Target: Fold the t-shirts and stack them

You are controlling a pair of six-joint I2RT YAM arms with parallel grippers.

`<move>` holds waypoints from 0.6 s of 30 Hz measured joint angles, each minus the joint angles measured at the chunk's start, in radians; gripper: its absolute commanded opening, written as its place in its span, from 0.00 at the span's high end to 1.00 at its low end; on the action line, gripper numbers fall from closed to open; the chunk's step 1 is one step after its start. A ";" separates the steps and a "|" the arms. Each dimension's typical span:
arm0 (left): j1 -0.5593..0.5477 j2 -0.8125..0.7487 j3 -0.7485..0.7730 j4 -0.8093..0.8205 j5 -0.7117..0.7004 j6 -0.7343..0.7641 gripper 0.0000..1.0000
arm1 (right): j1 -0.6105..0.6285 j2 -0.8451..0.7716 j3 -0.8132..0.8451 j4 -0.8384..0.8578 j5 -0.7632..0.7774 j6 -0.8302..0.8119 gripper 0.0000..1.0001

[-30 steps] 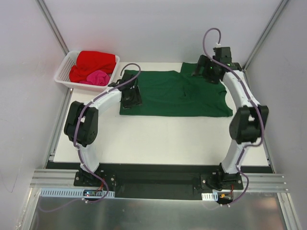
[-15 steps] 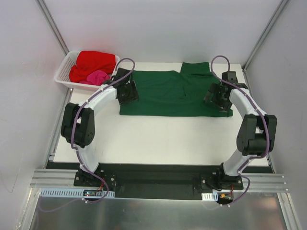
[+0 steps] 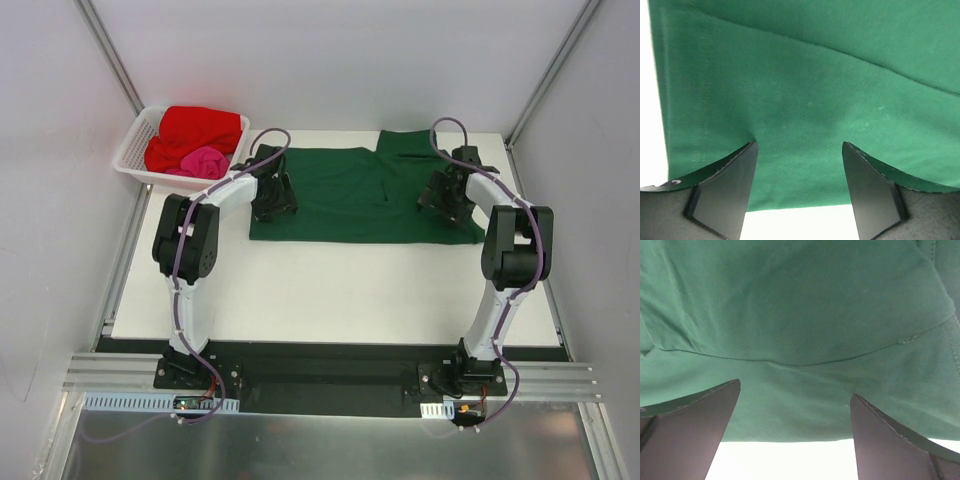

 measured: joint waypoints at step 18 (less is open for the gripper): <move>0.006 -0.102 -0.202 0.116 0.023 -0.101 0.28 | -0.015 -0.093 -0.187 0.070 -0.029 -0.001 0.04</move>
